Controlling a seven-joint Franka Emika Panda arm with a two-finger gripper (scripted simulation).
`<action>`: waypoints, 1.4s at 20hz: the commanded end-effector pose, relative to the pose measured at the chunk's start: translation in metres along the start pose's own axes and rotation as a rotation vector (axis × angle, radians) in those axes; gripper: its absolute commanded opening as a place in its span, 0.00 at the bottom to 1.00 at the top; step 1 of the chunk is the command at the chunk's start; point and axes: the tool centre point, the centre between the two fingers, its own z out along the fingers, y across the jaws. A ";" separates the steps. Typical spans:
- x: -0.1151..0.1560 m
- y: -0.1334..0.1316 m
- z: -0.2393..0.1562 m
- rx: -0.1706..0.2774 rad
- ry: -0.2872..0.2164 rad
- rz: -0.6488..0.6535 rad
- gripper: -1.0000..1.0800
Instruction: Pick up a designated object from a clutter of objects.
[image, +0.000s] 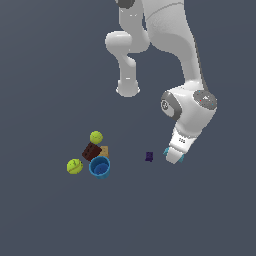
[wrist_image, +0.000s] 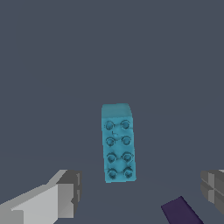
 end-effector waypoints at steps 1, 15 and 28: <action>0.006 -0.008 0.008 0.003 0.006 -0.040 0.96; 0.008 -0.013 0.039 0.005 0.007 -0.059 0.96; 0.009 -0.013 0.063 0.005 0.008 -0.062 0.00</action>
